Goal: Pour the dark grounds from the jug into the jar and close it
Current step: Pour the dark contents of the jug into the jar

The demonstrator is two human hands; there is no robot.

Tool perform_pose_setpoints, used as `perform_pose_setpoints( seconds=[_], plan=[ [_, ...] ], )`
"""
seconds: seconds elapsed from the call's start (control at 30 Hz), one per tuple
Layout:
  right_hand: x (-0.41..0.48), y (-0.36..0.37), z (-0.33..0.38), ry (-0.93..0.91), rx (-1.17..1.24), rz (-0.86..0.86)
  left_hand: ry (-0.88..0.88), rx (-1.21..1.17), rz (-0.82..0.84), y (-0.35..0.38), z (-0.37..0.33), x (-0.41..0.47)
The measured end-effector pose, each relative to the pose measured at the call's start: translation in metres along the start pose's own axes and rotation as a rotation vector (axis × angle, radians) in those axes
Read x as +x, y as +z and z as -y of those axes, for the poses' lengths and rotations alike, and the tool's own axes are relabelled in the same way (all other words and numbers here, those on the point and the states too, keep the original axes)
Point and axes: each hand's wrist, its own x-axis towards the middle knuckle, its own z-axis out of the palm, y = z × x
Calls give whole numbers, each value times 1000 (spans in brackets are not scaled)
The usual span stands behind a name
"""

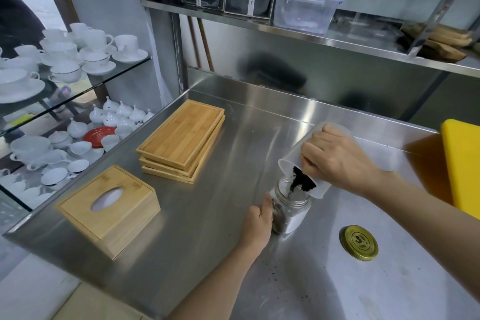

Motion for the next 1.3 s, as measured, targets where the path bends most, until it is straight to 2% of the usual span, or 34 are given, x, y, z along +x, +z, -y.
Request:
perform_pose_setpoints(
  seconds=[0.63, 1.3],
  plan=[
    [-6, 3, 1, -91, -70, -56, 21, -1, -2, 1, 0, 0],
    [-7, 3, 4, -68, -46, -66, 36, 20, 0, 1, 4, 1]
  ],
)
